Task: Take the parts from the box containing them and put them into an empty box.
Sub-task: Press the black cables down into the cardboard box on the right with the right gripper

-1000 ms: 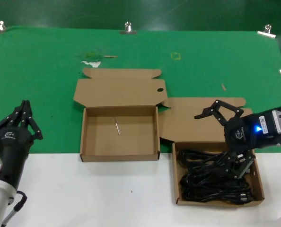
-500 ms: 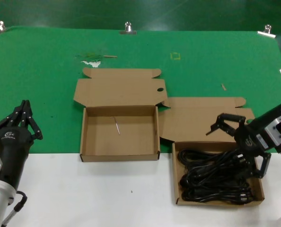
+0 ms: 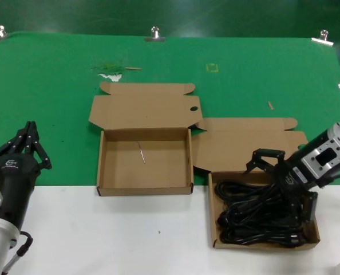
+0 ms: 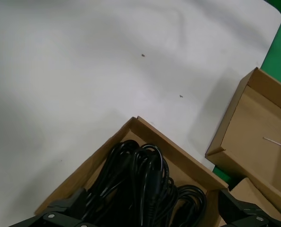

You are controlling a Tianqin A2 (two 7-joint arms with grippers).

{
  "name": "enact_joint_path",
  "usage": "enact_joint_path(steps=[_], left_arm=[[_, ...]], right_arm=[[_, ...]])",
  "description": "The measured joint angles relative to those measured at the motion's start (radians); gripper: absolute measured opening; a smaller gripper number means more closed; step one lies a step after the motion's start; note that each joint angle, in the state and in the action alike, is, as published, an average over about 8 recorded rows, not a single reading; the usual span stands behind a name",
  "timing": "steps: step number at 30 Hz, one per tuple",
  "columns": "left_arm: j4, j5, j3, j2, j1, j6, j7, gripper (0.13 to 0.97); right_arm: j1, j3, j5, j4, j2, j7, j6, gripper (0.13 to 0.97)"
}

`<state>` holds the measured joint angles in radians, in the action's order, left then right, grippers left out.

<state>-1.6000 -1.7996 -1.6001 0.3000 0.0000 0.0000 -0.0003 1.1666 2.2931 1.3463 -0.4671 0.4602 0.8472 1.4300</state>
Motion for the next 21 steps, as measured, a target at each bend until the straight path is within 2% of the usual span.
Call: enact_joint_path(steps=[11, 21], left_arm=[[0.0, 0.0, 0.0, 0.0, 0.0, 0.0, 0.0, 0.151], [0.0, 0.0, 0.0, 0.0, 0.0, 0.0, 0.0, 0.151]], right_arm=[[0.083, 0.002, -0.039, 0.301, -0.113, 0.097, -0.05, 0.966], [0.09, -0.015, -0.056, 0.398, -0.149, 0.116, -0.077, 0.96]])
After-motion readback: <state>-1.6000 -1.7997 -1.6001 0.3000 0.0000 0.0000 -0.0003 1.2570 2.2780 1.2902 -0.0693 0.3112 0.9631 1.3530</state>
